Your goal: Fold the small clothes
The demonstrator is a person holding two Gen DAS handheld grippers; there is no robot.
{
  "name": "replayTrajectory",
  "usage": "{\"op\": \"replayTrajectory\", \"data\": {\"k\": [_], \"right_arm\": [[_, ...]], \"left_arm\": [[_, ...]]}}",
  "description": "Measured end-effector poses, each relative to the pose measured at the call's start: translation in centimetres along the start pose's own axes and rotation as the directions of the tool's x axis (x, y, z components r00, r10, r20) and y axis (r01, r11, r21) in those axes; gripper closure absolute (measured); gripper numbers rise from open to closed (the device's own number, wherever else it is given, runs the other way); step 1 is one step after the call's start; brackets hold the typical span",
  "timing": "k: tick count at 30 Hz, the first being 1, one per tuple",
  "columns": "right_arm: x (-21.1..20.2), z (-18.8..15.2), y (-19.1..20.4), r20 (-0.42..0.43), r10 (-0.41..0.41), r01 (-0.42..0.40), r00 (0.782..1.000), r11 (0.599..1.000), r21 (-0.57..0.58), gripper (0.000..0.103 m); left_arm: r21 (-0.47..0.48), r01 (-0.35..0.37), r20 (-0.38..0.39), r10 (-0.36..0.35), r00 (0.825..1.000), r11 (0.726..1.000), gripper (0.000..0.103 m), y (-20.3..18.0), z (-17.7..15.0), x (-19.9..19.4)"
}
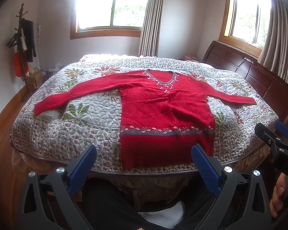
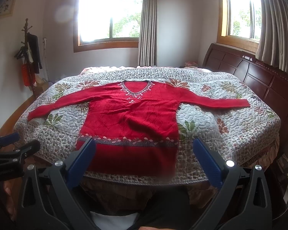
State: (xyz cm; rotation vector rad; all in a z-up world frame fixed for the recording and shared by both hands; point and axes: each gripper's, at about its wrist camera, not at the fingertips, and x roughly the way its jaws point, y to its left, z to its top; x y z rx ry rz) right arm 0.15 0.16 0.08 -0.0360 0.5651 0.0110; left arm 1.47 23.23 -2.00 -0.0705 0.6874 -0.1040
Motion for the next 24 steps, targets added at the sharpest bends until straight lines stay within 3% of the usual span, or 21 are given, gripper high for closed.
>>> {"op": "replayTrajectory", "data": {"k": [24], "right_arm": [[2.8,-0.1,-0.7,-0.038,-0.005,0.005,0.999,1.000,0.003,0.003]], "left_arm": [[-0.007,-0.009,-0.037,0.009,0.999,1.000,0.004,-0.1,0.4,2.6]]}}
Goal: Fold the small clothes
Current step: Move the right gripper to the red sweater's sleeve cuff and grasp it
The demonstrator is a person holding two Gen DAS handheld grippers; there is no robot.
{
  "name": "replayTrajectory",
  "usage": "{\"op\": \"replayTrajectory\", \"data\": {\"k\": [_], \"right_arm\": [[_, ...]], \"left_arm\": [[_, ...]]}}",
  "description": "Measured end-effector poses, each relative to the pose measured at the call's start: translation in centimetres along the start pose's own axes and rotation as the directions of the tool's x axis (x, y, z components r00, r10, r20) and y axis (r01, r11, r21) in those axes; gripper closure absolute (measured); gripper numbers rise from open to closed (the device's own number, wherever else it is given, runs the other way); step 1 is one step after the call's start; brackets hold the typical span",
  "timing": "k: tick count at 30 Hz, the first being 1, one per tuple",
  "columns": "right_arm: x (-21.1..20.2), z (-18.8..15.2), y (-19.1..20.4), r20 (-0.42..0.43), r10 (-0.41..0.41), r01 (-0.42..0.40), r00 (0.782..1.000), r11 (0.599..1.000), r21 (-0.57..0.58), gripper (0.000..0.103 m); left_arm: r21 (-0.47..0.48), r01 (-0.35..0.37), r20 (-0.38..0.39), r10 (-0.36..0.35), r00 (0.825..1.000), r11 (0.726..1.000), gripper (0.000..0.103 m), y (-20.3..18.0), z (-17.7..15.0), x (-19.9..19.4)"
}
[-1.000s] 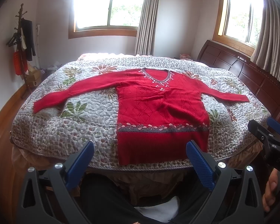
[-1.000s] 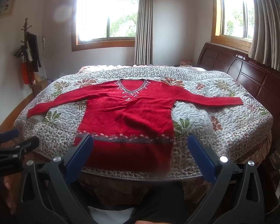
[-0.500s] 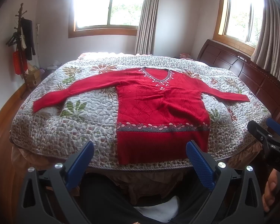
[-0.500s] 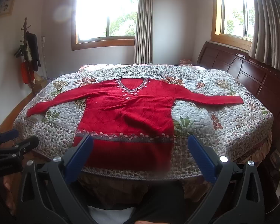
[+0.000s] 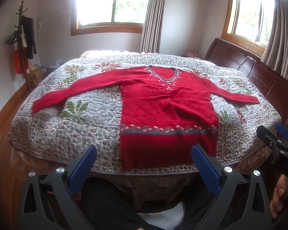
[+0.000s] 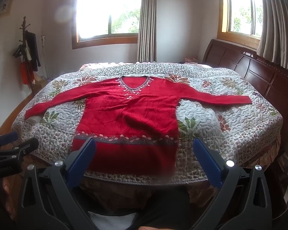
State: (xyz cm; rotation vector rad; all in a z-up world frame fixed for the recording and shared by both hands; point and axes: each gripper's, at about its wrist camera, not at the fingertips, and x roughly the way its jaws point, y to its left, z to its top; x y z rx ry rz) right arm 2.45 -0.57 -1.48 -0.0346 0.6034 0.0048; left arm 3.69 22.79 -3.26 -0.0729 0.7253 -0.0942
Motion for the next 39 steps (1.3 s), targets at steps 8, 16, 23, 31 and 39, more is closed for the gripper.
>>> {"op": "replayTrajectory", "data": {"k": [8,16,23,31,39], "right_arm": [[4.2,0.5,-1.9,-0.027,-0.017,0.016,0.999,1.000,-0.022,0.003],[12.7,2.4,-11.4,-0.044,-0.026,0.028,0.999,0.998,0.055,0.005],[21.5,4.1,-28.2,-0.162,0.095,-0.012,0.982,0.892,0.453,0.072],[27.4,3.5,-48.8,-0.034,0.097,-0.020,0.995,0.512,0.859,0.067],[32.1,2.2,-58.2,0.007,0.030,-0.014,1.000,0.231,0.973,0.065]], "left_arm": [[0.068,0.109,0.036,-0.112,0.993,0.992,0.004,-0.6,1.2,4.6],[0.023,0.249,-0.083,-0.246,0.966,0.968,0.004,-2.7,4.6,12.0],[0.044,0.379,-0.049,-0.376,0.925,0.925,0.004,-6.3,7.1,15.7],[0.073,0.415,-0.088,-0.408,0.909,0.907,0.004,-8.9,7.8,19.3],[0.036,0.404,-0.153,-0.395,0.906,0.914,0.004,-8.8,7.5,22.6]]}}
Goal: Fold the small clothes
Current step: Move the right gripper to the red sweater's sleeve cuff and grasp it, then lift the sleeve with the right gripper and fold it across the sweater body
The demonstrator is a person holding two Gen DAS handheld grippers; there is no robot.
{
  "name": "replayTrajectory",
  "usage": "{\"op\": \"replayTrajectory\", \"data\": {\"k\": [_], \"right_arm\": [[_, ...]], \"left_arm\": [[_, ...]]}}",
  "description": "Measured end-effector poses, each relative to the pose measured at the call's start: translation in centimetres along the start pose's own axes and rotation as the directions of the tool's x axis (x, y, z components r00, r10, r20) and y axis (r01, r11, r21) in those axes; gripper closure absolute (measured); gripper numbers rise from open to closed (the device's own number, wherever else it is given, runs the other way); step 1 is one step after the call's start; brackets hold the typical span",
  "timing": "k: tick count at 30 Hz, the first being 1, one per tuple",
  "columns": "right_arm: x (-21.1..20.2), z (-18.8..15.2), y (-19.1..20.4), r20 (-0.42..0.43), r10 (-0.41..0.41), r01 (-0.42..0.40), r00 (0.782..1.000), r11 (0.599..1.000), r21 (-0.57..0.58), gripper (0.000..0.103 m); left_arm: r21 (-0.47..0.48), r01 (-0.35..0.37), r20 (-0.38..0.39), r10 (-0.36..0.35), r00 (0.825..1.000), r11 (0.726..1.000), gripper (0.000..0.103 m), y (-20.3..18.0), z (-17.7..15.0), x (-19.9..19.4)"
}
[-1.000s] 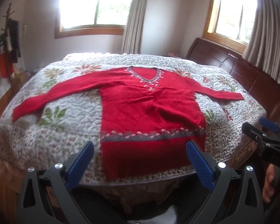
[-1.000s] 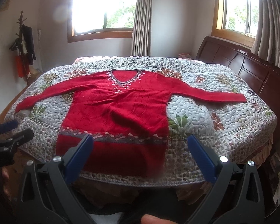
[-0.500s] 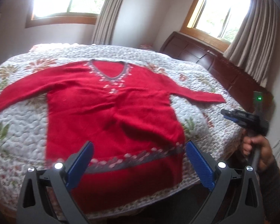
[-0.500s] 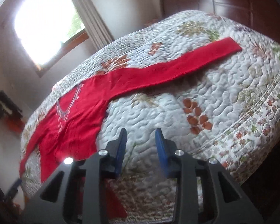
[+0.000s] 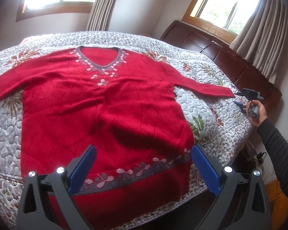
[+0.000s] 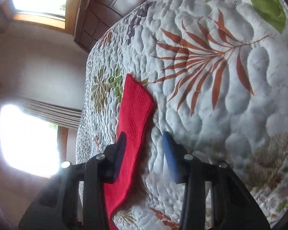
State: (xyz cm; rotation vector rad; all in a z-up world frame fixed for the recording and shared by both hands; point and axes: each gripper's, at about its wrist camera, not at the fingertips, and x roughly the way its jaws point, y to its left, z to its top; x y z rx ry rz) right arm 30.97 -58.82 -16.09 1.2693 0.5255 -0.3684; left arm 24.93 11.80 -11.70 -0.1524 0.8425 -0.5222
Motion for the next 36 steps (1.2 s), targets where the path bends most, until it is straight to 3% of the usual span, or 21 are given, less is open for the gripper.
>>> {"op": "replayTrajectory", "data": {"k": [11,13,16,21,27,31,34,36], "right_arm": [[3.0,1.3,2.1,0.028,-0.033,0.034,0.999,0.998,-0.045,0.066],[3.2,1.2,2.6,0.028,-0.046,0.048,0.999,0.996,-0.077,0.070],[3.7,1.2,3.4,0.027,-0.072,0.075,0.997,0.990,-0.122,0.096],[3.3,-0.6,7.2,0.068,-0.067,0.083,0.995,0.960,-0.266,0.099],[3.0,-5.9,15.7,0.066,-0.017,0.046,0.998,0.875,-0.483,0.099],[2.8,-11.1,21.4,0.040,0.022,0.007,0.999,0.794,-0.608,0.099],[3.2,-15.4,24.9,0.028,0.045,-0.013,0.999,0.724,-0.689,0.099],[3.8,-18.4,26.7,0.011,0.047,-0.025,0.999,0.690,-0.723,0.099]], "left_arm": [[-0.031,0.024,-0.014,-0.025,1.000,0.999,0.004,1.8,0.9,1.9],[-0.050,0.039,-0.018,-0.040,0.999,0.998,0.004,2.6,1.0,2.2],[-0.090,0.077,-0.023,-0.079,0.997,0.993,0.004,3.9,1.2,2.4],[-0.157,0.148,-0.018,-0.153,0.988,0.976,0.004,6.2,2.0,2.4],[-0.195,0.251,-0.014,-0.258,0.966,0.948,0.004,8.5,4.4,2.6],[-0.225,0.325,0.027,-0.327,0.945,0.919,0.004,9.8,6.3,2.1],[-0.198,0.333,0.056,-0.329,0.943,0.922,0.004,10.2,8.0,1.5],[-0.197,0.364,0.071,-0.357,0.931,0.910,0.004,10.5,9.2,1.3]]}}
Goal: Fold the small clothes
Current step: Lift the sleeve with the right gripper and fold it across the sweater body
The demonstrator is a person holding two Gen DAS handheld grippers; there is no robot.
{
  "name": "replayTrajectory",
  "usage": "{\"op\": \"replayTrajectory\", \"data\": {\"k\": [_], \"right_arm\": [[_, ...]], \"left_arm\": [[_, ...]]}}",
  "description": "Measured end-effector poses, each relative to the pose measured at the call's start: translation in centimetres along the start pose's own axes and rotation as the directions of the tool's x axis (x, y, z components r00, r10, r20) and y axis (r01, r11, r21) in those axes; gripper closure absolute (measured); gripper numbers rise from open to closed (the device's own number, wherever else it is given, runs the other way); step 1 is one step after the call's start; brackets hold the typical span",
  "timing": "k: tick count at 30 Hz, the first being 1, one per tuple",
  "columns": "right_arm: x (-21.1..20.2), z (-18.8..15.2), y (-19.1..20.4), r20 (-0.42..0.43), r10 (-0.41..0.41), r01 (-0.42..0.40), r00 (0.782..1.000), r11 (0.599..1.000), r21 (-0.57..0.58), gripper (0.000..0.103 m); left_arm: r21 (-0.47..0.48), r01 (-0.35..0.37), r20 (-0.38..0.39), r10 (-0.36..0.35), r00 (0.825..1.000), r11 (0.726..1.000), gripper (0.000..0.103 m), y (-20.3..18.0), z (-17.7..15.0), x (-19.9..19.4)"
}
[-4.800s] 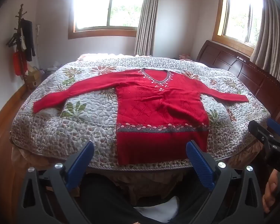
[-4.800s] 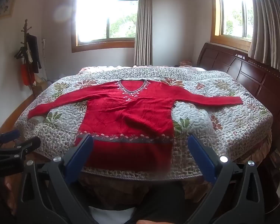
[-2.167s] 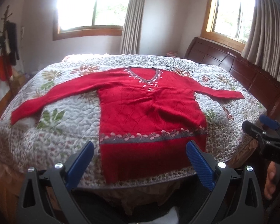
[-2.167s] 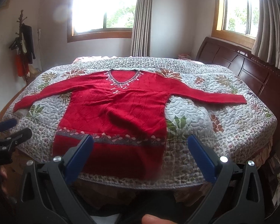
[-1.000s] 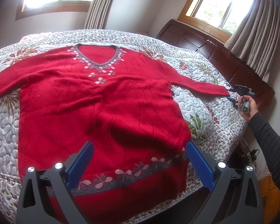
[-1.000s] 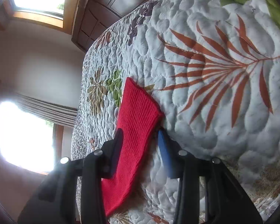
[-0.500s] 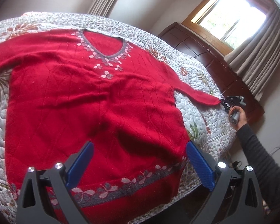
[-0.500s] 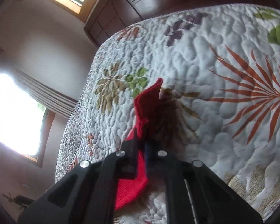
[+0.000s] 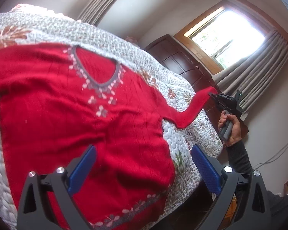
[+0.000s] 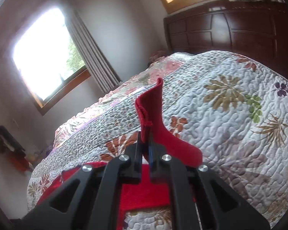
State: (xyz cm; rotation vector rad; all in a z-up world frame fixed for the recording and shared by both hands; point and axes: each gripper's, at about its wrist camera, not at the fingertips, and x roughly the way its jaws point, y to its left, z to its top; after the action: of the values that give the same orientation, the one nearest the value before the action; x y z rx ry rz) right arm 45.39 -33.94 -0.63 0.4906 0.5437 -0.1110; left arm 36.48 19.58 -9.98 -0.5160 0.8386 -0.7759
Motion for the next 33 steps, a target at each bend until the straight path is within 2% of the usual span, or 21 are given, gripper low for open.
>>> {"op": "replayTrajectory", "data": {"k": [5,11,18,24,25,27,29,31,33], "right_arm": [[2.1,-2.7,6.9,-0.024,0.011,-0.014,1.000,0.993,-0.121,0.099],[4.9,-7.4,12.6,-0.085,0.014,-0.033,0.996,0.973,-0.230,0.099],[10.7,-14.8,17.4,-0.202,-0.055,-0.022,0.978,0.933,-0.360,0.099],[14.1,-19.6,19.1,-0.276,-0.121,-0.015,0.953,0.896,-0.443,0.099],[14.4,-20.1,19.1,-0.289,-0.122,-0.021,0.950,0.894,-0.448,0.098],[14.3,-20.8,19.2,-0.314,-0.098,-0.056,0.944,0.893,-0.446,0.081],[13.6,-21.3,19.2,-0.333,-0.068,-0.091,0.941,0.894,-0.439,0.073],[12.3,-21.6,19.0,-0.342,-0.036,-0.121,0.939,0.896,-0.426,0.067],[10.5,-21.8,18.2,-0.349,0.004,-0.151,0.937,0.907,-0.393,0.067]], "left_arm": [[-0.007,0.084,0.009,-0.084,0.996,0.996,0.004,-0.2,2.8,0.0],[-0.020,0.182,0.011,-0.182,0.983,0.983,0.004,-0.1,5.9,1.4],[-0.046,0.235,-0.043,-0.236,0.971,0.971,0.004,0.5,9.0,5.5],[-0.105,0.246,-0.080,-0.255,0.964,0.964,0.004,2.1,11.0,9.7],[-0.122,0.238,-0.083,-0.249,0.965,0.964,0.004,2.4,11.4,10.8],[-0.135,0.238,-0.092,-0.251,0.964,0.962,0.004,2.8,11.8,12.2],[-0.170,0.238,-0.107,-0.258,0.960,0.956,0.004,3.4,12.2,14.2],[-0.198,0.228,-0.126,-0.256,0.958,0.953,0.004,3.7,12.3,16.1],[-0.212,0.184,-0.154,-0.219,0.963,0.960,0.004,4.0,12.3,18.1]]}}
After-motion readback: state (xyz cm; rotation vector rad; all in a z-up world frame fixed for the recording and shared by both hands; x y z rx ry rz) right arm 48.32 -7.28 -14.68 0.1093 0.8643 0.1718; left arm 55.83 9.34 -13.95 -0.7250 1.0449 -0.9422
